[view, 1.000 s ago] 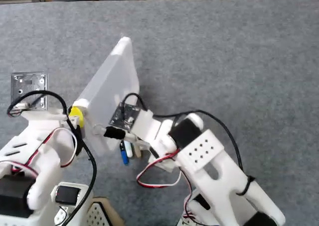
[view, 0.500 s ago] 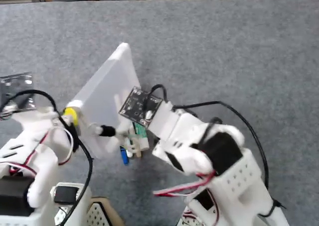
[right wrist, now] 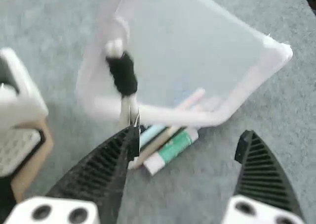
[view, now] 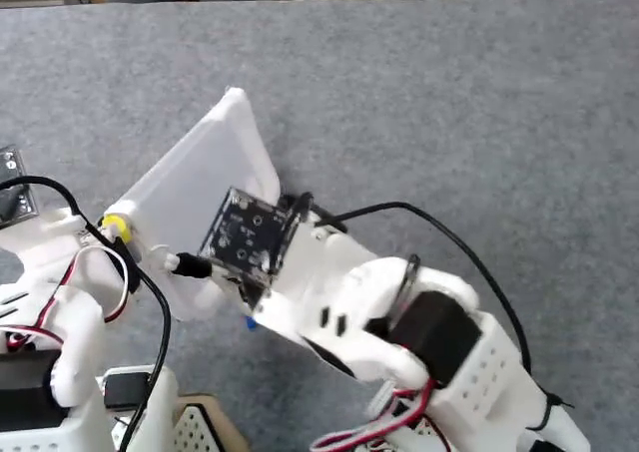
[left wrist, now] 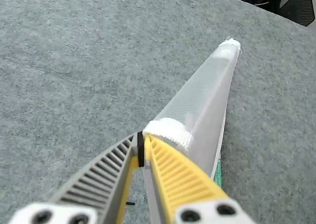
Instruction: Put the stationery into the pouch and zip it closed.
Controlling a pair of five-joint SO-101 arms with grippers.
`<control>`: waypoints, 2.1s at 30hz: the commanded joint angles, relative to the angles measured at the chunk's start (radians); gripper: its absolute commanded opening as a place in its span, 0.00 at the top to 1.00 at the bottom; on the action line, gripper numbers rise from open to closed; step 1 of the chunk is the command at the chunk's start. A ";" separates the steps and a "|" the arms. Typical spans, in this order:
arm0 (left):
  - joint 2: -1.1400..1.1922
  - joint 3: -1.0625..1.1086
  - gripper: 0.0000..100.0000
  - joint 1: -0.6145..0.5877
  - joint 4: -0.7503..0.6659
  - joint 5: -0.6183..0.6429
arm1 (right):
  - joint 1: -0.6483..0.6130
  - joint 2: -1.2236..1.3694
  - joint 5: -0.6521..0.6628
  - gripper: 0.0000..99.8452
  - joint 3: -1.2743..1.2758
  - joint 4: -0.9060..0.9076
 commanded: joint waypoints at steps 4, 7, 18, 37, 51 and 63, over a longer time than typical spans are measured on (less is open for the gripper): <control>-0.006 -0.016 0.97 -0.008 -0.032 0.014 | -0.014 -0.012 -0.184 0.68 0.217 -0.388; -0.006 -0.016 0.97 -0.012 -0.035 0.014 | -0.017 -0.012 -0.201 0.68 0.328 -0.502; -0.008 -0.087 0.97 -0.005 -0.002 0.014 | -0.094 -0.021 -0.381 0.68 0.282 -0.405; -0.008 -0.128 0.97 -0.004 0.003 0.014 | -0.210 -0.139 -0.517 0.68 0.297 -0.384; -0.008 -0.122 0.97 -0.015 0.005 0.014 | -0.215 -0.147 -0.517 0.68 0.490 -0.654; -0.163 0.231 0.87 -0.493 -0.126 -0.160 | -0.204 -0.143 -0.514 0.68 0.595 -0.546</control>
